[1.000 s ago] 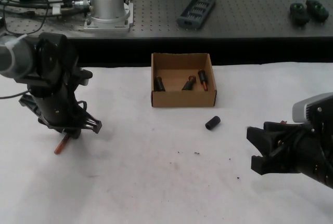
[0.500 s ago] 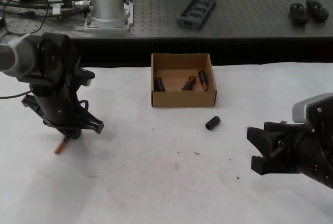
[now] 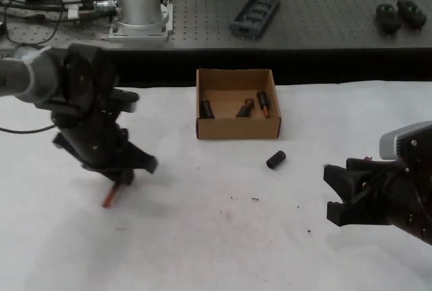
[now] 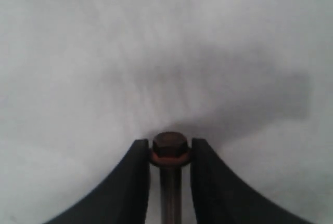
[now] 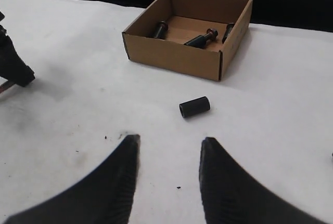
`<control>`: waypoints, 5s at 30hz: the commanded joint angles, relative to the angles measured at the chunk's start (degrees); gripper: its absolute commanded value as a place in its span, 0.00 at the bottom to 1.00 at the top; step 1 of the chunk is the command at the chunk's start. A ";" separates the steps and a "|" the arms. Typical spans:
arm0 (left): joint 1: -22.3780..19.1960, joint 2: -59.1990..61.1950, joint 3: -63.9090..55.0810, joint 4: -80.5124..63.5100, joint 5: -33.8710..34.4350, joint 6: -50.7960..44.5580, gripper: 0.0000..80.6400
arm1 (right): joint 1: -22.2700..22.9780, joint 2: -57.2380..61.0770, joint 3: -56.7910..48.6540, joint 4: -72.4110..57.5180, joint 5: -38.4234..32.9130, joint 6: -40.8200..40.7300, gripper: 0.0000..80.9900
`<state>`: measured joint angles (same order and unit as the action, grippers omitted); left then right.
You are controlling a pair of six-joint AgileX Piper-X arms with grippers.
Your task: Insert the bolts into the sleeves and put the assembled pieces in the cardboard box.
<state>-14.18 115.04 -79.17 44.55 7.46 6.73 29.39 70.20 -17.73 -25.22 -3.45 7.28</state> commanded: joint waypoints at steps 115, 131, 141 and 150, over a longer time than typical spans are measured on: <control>-3.33 -46.85 67.96 -86.43 6.29 -23.54 0.01 | 0.68 49.68 -63.24 66.29 1.89 17.45 0.09; -3.33 -46.85 67.96 -86.43 6.29 -23.07 0.01 | -0.81 42.18 -63.04 73.29 -27.43 -7.28 0.09; -3.33 -46.85 67.96 -86.27 6.29 -21.09 0.01 | 0.10 24.61 -47.50 58.14 -34.90 -9.86 0.09; -3.33 -46.85 67.96 -87.22 6.29 -21.11 0.01 | 0.10 11.44 -17.44 9.81 -38.39 -9.86 0.09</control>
<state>-17.32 68.93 -11.22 -40.95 13.47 -15.00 29.43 82.68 -37.48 -8.59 -39.98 -2.15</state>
